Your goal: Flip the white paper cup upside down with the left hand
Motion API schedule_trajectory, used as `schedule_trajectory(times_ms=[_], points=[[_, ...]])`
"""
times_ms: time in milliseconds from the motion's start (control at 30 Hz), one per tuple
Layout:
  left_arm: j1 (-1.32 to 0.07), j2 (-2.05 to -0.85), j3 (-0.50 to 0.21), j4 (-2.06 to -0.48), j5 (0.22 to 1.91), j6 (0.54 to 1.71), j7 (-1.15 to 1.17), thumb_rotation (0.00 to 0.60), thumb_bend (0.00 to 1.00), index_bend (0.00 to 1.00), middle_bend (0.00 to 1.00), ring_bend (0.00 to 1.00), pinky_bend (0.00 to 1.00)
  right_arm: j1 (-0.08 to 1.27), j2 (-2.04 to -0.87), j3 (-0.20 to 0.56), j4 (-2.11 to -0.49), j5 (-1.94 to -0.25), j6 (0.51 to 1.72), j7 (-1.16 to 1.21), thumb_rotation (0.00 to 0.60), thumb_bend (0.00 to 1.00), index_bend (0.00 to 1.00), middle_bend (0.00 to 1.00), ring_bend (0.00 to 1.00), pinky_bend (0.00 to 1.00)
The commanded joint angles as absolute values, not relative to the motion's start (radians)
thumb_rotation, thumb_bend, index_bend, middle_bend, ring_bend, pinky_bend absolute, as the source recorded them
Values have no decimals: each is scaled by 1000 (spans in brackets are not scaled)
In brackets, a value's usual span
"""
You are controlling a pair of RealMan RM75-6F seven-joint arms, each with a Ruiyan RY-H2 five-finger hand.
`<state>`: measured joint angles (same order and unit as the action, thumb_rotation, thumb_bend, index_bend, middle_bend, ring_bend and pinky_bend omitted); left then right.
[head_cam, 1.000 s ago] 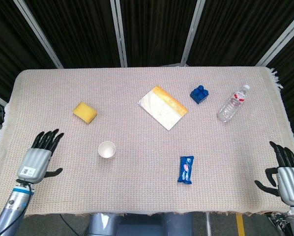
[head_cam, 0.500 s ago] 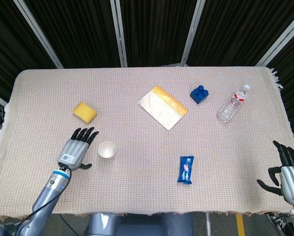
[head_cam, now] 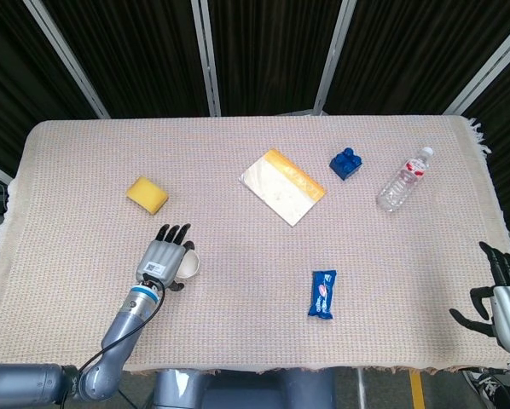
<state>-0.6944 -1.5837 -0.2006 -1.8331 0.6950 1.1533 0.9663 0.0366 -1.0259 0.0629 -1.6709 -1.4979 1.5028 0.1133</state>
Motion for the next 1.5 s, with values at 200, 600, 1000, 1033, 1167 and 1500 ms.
schedule_trajectory(times_ms=[200,600,1000,1033,1167,1500], points=[[-713,-1569,-184,-1832,674,1178,966,600,142,346,0,0,0,36,-1025,62,-1673,-1502,1504,116,600,45,180,0,0,0],[-697,-1530,-180,-1850,692,1182,856,600,290,417,0,0,0,36,-1025,62,-1676,-1497,1499,110,600,45,0,0,0,0],[-610,-1569,-220,-1768,791,1052,390,600,291,414,0,0,0,36,-1024,61,-1678,-1492,1492,106,600,44,0,0,0,0],[-610,-1568,-212,-1755,792,1043,384,600,292,414,0,0,0,37,-1024,61,-1678,-1491,1491,106,600,44,0,0,0,0],[-608,-1550,-167,-1695,785,994,373,600,290,399,0,0,0,37,-1023,62,-1677,-1490,1490,107,600,44,0,0,0,0],[-620,-1471,-130,-1677,764,954,387,600,198,226,0,0,0,38,-1028,61,-1679,-1495,1493,96,600,45,0,0,0,0]])
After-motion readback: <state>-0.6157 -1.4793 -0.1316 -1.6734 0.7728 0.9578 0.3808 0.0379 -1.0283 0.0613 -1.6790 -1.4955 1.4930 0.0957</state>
